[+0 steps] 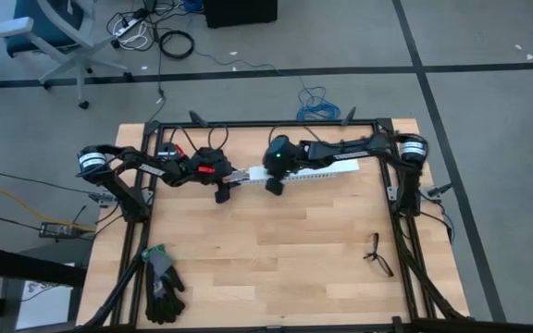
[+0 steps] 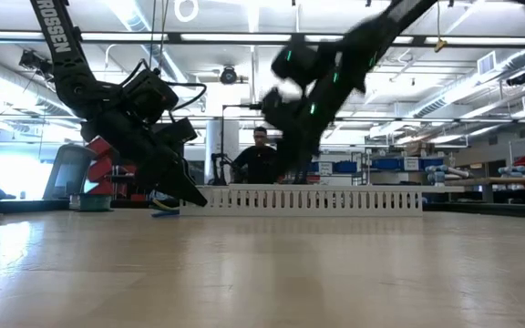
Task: Ziptie cables
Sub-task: Close the white cable duct
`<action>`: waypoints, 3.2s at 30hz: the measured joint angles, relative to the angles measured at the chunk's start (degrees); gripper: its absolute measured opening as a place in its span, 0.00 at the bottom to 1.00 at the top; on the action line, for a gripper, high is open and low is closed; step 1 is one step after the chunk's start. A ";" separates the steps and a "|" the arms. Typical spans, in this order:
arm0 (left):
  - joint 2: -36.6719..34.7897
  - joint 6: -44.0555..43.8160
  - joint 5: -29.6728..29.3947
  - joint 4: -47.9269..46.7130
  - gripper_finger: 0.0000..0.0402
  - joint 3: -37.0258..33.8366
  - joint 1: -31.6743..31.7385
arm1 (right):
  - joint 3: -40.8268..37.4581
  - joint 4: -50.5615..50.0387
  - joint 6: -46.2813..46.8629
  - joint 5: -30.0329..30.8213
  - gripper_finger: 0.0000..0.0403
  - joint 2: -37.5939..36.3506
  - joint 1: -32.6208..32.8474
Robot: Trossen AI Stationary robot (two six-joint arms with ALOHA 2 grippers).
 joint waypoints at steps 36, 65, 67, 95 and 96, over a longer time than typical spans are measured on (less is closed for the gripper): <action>0.00 -1.48 0.11 0.35 0.61 -0.04 -0.09 | 1.86 13.58 -6.40 1.95 0.00 -1.17 2.81; -0.02 -4.32 0.13 -0.47 0.69 0.03 -0.09 | 9.20 9.06 -8.32 -1.40 0.00 5.07 3.75; 0.00 -4.32 0.10 -0.65 0.72 0.01 -0.09 | 9.22 8.30 -7.93 -1.48 0.00 5.04 3.85; -20.68 -2.51 -0.57 -22.51 0.80 -0.16 0.04 | -7.70 17.09 -1.32 2.65 0.00 -4.36 3.09; -20.53 -2.52 -0.62 -22.57 0.80 -0.52 0.04 | -7.70 17.35 -1.31 2.40 0.00 -4.00 3.10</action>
